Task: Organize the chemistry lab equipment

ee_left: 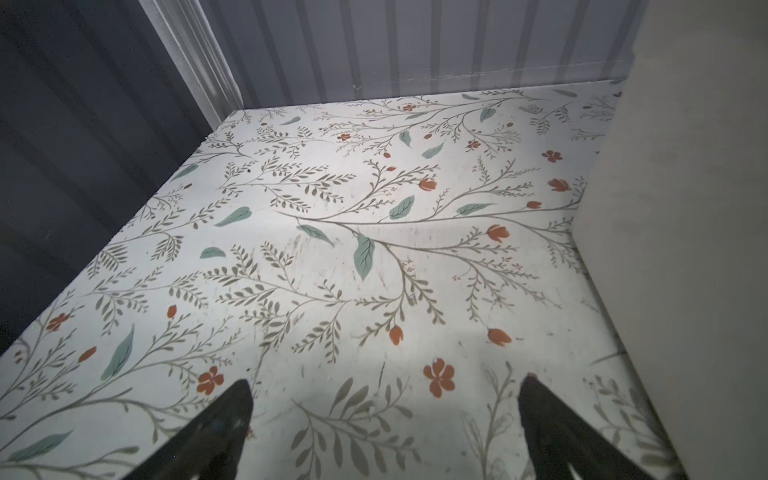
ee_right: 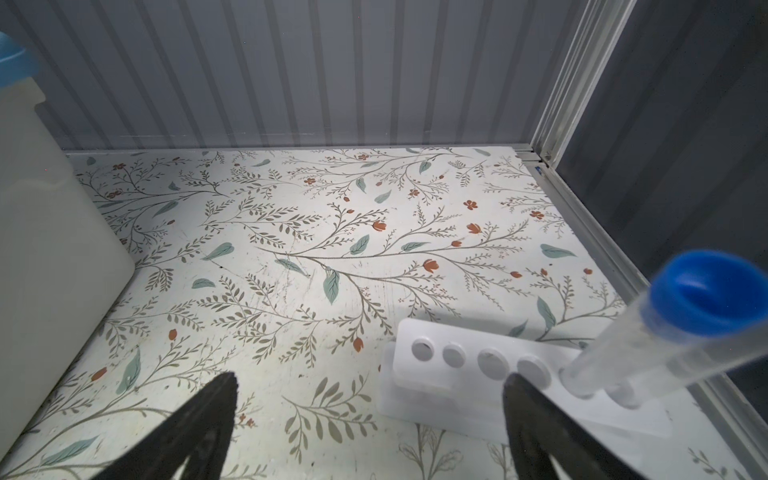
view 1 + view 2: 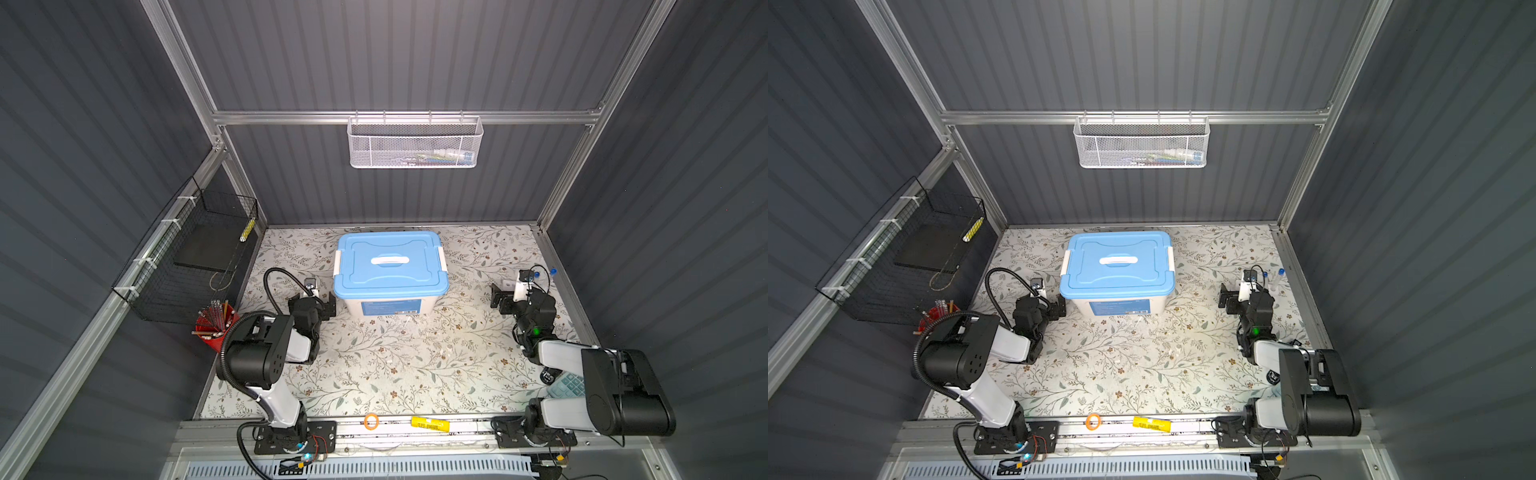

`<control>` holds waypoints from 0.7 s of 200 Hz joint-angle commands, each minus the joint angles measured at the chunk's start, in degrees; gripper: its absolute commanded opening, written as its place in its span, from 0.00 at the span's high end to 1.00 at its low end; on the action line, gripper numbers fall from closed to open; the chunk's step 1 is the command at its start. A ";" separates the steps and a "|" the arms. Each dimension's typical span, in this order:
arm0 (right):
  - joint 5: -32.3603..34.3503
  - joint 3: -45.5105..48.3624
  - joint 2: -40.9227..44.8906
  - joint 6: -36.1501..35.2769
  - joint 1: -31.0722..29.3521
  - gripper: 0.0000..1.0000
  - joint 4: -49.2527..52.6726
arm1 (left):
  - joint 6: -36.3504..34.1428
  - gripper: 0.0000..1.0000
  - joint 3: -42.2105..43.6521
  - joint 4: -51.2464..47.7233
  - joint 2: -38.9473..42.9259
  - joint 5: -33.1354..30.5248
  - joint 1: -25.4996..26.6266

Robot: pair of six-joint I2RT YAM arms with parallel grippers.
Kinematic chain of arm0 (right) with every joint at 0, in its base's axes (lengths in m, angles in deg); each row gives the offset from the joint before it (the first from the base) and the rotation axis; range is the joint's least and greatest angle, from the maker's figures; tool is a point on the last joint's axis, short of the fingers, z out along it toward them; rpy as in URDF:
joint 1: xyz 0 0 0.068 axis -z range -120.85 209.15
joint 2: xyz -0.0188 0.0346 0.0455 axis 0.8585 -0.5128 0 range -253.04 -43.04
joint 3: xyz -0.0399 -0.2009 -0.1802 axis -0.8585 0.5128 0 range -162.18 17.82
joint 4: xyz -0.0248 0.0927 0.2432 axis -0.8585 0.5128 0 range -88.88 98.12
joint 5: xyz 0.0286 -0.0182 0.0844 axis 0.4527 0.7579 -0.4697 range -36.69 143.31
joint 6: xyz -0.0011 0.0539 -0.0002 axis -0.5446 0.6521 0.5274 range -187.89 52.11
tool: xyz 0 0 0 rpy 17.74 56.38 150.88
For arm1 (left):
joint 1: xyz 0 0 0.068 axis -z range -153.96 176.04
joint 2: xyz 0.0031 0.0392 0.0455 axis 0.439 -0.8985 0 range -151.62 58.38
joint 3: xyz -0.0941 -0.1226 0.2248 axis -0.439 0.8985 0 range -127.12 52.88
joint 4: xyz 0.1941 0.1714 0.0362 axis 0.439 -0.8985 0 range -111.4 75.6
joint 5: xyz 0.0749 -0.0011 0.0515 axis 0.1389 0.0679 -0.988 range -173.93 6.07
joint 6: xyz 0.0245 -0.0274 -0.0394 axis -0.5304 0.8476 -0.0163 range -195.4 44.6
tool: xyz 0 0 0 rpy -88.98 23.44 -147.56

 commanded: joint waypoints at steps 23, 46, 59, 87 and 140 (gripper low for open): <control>-4.31 0.96 -2.88 0.88 2.18 0.01 -6.38 | -0.54 0.00 -4.27 -6.90 -0.22 4.10 -2.03; -5.13 0.90 -3.64 1.15 2.54 0.01 -7.55 | 0.04 0.00 -4.48 -7.54 -0.13 3.07 -2.04; -5.46 0.58 -3.79 1.15 2.63 0.01 -7.14 | 0.10 0.00 -4.39 -7.45 -0.07 2.95 -2.03; -5.63 0.57 -3.86 1.24 2.81 0.01 -7.26 | 0.09 0.00 -4.56 -7.62 -0.16 3.06 -2.04; -5.73 0.40 -3.95 1.46 3.07 0.01 -7.05 | 0.10 0.00 -4.48 -7.55 -0.14 2.99 -1.99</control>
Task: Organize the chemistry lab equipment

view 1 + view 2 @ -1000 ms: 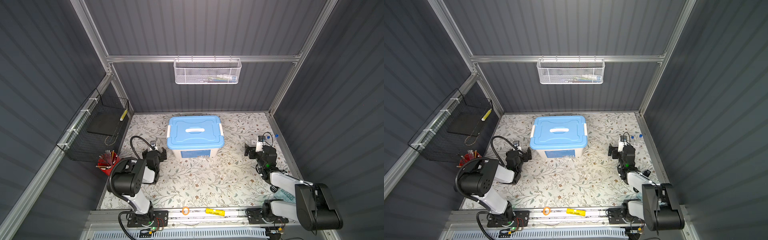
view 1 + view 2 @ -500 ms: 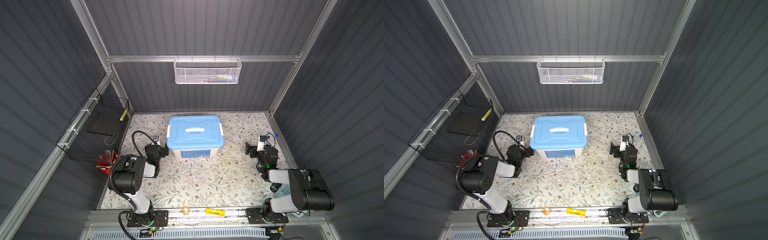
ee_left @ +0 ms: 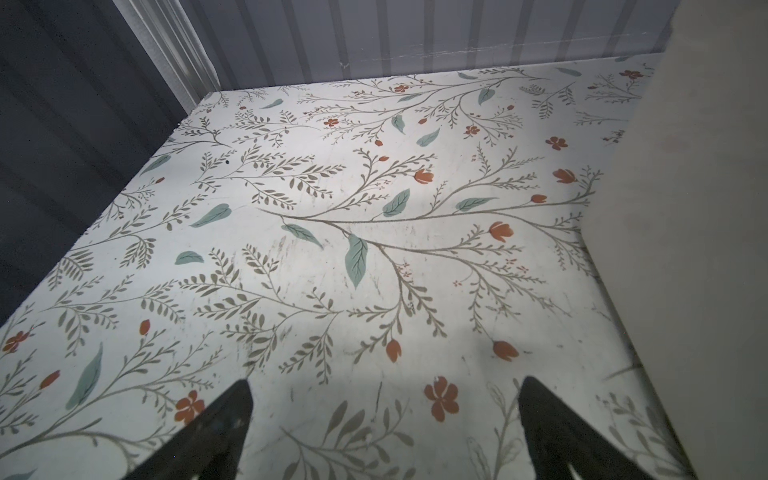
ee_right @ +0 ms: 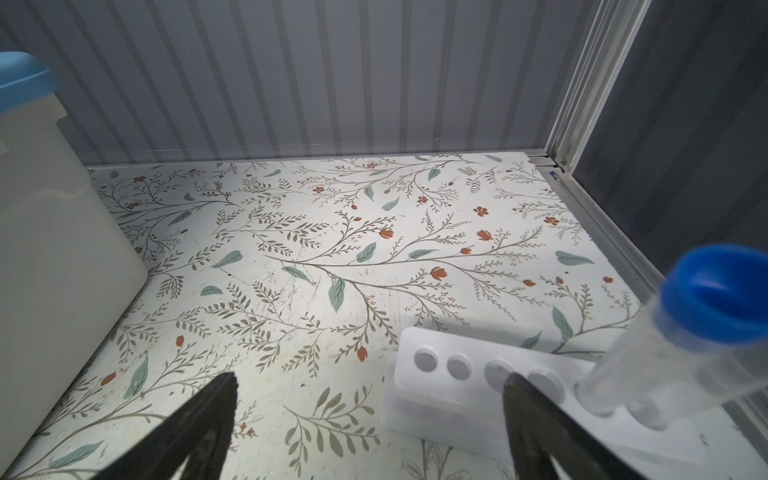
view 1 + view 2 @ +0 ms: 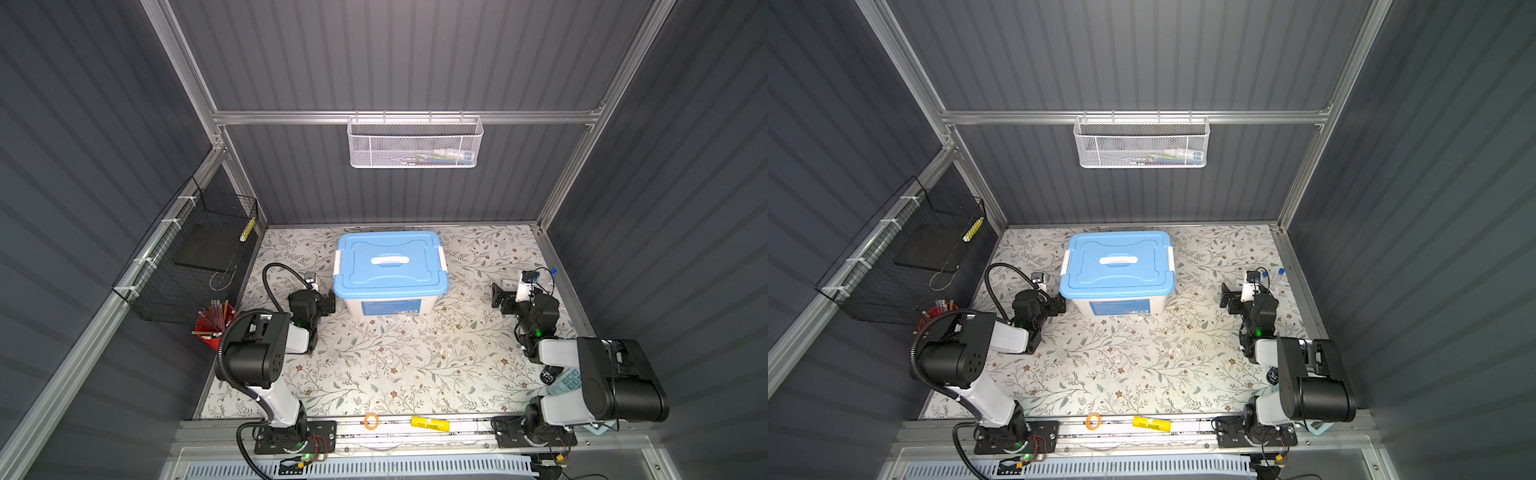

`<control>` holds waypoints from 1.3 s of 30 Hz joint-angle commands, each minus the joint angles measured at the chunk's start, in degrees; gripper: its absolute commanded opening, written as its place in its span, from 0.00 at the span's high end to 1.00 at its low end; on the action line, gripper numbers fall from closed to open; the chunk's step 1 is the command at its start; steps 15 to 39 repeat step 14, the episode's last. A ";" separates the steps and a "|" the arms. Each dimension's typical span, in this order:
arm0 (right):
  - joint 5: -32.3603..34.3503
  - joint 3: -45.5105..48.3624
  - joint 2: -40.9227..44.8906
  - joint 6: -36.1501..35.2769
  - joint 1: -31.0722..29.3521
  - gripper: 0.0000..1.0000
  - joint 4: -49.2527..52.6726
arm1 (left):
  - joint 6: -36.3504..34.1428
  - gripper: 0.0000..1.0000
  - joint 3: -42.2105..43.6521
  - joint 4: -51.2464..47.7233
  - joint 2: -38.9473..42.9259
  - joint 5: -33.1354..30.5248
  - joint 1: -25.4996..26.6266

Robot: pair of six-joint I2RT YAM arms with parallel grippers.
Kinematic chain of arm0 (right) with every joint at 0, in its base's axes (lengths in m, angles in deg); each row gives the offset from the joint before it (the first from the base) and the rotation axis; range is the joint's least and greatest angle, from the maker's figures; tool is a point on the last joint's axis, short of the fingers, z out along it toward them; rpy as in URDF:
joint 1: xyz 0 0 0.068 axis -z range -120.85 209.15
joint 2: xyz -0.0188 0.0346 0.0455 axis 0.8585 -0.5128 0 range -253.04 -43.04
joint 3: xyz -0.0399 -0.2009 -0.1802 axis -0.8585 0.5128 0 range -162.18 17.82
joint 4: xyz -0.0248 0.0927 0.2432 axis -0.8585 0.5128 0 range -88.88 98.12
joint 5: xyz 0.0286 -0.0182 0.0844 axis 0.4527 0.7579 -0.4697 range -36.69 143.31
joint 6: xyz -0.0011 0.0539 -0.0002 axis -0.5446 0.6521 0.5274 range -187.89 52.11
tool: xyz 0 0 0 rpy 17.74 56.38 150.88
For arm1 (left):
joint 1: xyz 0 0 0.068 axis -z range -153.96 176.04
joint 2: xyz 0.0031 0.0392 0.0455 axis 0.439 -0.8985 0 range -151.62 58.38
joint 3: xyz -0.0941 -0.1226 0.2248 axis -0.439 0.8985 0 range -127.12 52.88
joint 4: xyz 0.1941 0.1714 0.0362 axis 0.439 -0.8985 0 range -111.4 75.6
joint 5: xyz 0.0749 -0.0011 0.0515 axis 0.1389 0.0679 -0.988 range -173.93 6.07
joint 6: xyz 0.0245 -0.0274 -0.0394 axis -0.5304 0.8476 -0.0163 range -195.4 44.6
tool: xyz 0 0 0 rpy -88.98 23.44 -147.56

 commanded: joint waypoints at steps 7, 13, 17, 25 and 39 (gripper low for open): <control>-0.98 -0.48 -0.45 0.56 0.41 0.01 -1.10 | 0.21 0.00 -0.96 -0.14 -0.24 0.46 -0.18; -1.17 -0.48 -0.47 0.65 0.49 0.01 -1.02 | 0.24 0.00 -0.79 0.21 -0.16 0.30 -0.27; -1.00 -0.48 -0.47 0.65 0.47 0.01 -1.01 | 0.24 0.00 -0.78 0.32 -0.16 0.17 -0.27; -1.00 -0.48 -0.47 0.65 0.47 0.01 -1.01 | 0.24 0.00 -0.78 0.32 -0.16 0.17 -0.27; -1.00 -0.48 -0.47 0.65 0.47 0.01 -1.01 | 0.24 0.00 -0.78 0.32 -0.16 0.17 -0.27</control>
